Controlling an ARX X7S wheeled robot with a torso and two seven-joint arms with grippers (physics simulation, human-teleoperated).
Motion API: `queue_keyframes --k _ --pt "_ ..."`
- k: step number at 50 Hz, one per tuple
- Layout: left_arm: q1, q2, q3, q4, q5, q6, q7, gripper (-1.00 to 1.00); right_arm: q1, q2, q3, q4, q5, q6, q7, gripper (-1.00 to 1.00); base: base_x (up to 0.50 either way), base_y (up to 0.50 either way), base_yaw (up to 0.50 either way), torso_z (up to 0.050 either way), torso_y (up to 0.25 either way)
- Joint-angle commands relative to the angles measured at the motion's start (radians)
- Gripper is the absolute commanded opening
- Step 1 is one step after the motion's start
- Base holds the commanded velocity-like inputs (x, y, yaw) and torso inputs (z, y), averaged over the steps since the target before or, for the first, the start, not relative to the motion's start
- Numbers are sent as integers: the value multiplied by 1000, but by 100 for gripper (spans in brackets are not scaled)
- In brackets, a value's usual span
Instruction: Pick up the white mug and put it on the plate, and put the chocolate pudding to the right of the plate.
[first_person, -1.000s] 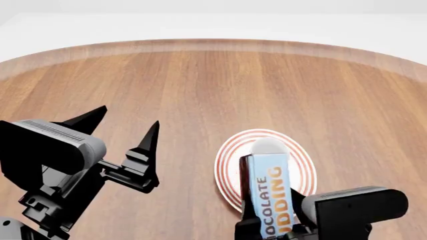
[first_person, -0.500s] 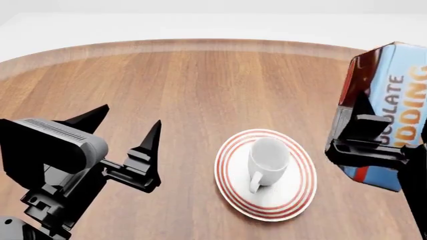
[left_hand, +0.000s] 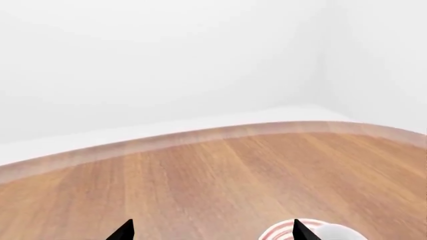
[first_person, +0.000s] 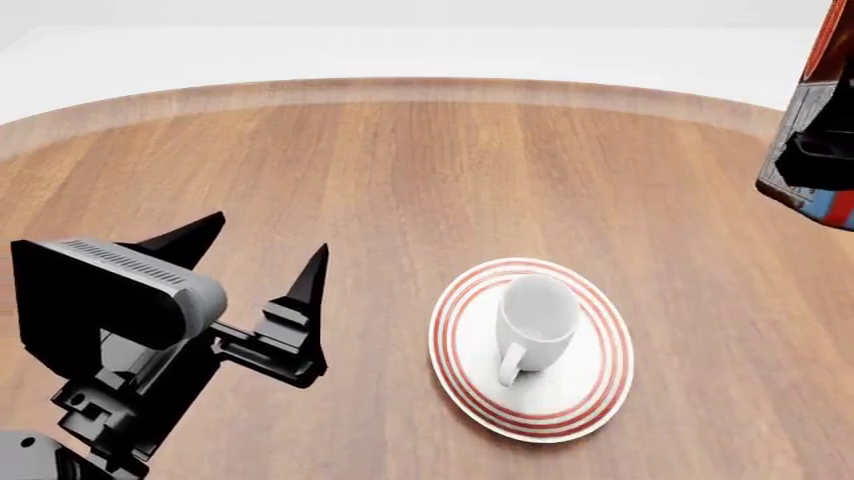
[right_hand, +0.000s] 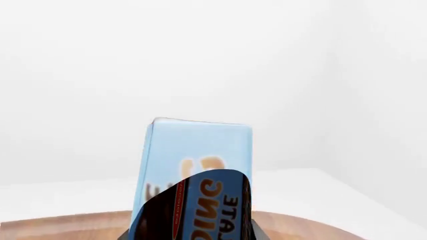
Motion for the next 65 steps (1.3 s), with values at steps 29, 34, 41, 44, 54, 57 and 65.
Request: queue_keyframes --k 29,34,41,44,54,57,65 --pt "-41 55 21 -26 28 -36 33 100 -165 -650 -67 1111 18 287 -709 -100 0 0 0 0 0" --pt "-54 59 25 -30 25 -44 33 100 -167 -671 -90 1141 1 323 -752 -100 0 0 0 0 0" --pt "-61 56 26 -21 20 -49 27 100 -175 -688 -109 1188 3 367 -835 -100 0 0 0 0 1" --pt "-55 55 25 -24 23 -45 29 100 -176 -691 -122 1198 -6 384 -858 -100 0 0 0 0 0" --pt "-48 50 23 -20 23 -41 29 100 -141 -681 -185 1139 -60 469 -922 -100 0 0 0 0 0" --pt "-43 47 20 -20 23 -37 29 100 -125 -672 -187 1138 -56 489 -927 -100 0 0 0 0 0" --pt "-43 49 23 -19 24 -37 30 100 -131 -641 -169 1170 -7 510 -937 -100 0 0 0 0 0"
